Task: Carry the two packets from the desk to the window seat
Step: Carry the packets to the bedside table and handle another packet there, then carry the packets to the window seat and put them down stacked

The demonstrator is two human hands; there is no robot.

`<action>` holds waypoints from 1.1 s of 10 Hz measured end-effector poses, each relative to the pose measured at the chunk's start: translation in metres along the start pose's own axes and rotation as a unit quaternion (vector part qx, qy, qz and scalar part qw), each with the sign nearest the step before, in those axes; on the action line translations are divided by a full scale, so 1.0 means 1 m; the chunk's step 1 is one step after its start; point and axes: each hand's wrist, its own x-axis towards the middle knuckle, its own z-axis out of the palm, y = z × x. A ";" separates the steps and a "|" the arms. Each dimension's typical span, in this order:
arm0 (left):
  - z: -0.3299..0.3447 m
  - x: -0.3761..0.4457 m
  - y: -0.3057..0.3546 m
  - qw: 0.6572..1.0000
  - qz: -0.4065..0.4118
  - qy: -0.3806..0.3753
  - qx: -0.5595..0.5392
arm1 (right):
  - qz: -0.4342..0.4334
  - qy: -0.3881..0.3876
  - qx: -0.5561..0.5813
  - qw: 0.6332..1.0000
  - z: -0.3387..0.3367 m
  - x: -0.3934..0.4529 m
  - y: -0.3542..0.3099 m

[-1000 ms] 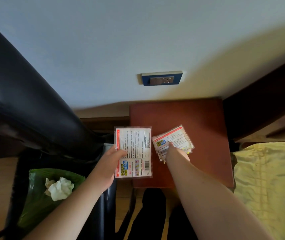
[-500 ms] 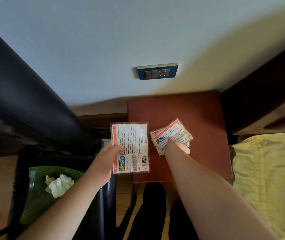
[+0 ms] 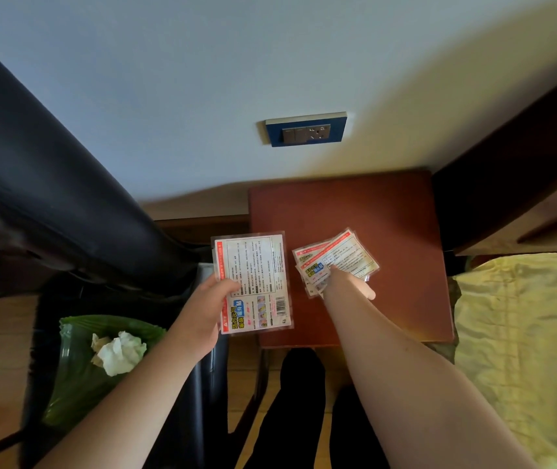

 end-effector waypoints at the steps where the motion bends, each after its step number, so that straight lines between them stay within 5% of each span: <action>1: 0.002 -0.002 -0.001 1.000 -0.003 0.003 0.007 | 0.030 0.000 0.015 0.999 -0.009 0.010 0.004; 2: 0.007 -0.003 -0.002 0.999 -0.009 0.032 0.008 | 0.041 -0.001 0.082 0.996 -0.025 0.013 0.007; 3: 0.011 -0.006 -0.004 0.999 -0.007 0.045 0.002 | -0.052 -0.027 0.045 0.997 -0.044 0.015 0.017; 4: 0.015 -0.012 -0.006 0.999 -0.008 0.046 -0.006 | -0.091 -0.134 -0.004 0.987 -0.069 0.010 0.021; 7: 0.048 -0.072 0.014 0.999 -0.011 -0.034 0.029 | -0.230 -0.254 -0.124 0.931 -0.186 -0.053 0.007; 11: 0.125 -0.213 0.023 0.992 0.051 -0.106 0.049 | -0.202 -0.363 0.073 0.906 -0.348 -0.173 0.010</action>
